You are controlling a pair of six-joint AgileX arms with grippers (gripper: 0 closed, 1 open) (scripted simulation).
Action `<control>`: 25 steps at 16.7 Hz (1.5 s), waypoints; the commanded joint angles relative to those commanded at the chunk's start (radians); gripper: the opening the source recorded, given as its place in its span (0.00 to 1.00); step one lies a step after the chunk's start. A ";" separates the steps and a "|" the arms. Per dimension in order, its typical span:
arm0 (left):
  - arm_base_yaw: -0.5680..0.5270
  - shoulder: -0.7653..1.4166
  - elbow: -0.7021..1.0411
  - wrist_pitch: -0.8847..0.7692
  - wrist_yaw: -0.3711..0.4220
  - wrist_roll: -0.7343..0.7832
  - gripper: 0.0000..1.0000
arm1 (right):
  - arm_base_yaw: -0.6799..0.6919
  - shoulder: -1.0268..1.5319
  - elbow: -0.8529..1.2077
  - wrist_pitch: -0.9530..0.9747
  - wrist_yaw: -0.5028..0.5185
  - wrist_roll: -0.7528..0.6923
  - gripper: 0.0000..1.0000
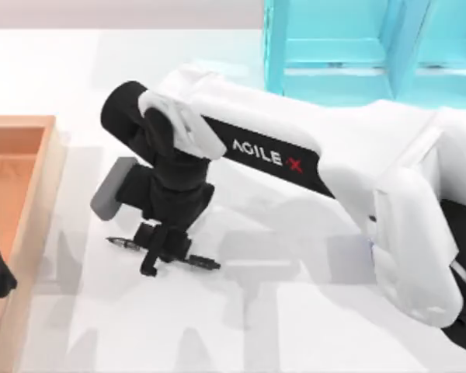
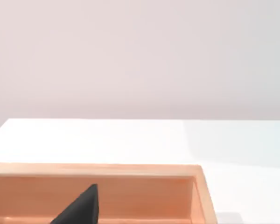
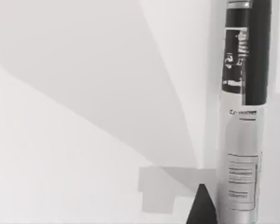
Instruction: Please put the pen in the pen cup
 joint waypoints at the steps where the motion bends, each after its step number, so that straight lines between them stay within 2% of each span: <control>1: 0.000 0.000 0.000 0.000 0.000 0.000 1.00 | 0.000 0.000 0.000 0.000 0.000 0.000 0.02; 9: 0.000 0.000 0.000 0.000 0.000 0.000 1.00 | 0.000 0.000 0.000 0.000 0.000 0.000 0.00; 11: 0.000 0.000 0.000 0.000 0.000 0.000 1.00 | -0.015 -0.056 0.016 -0.006 0.034 -0.017 0.00; 14: 0.000 0.000 0.000 0.000 0.000 0.000 1.00 | 0.035 -0.127 -0.022 -0.044 0.035 0.025 0.00; 20: 0.000 0.000 0.000 0.000 0.000 0.000 1.00 | 0.203 -0.442 -0.146 -0.180 0.052 0.202 0.00; 25: 0.000 0.000 0.000 0.000 0.000 0.000 1.00 | 0.252 -0.504 -0.180 -0.222 0.059 0.247 0.00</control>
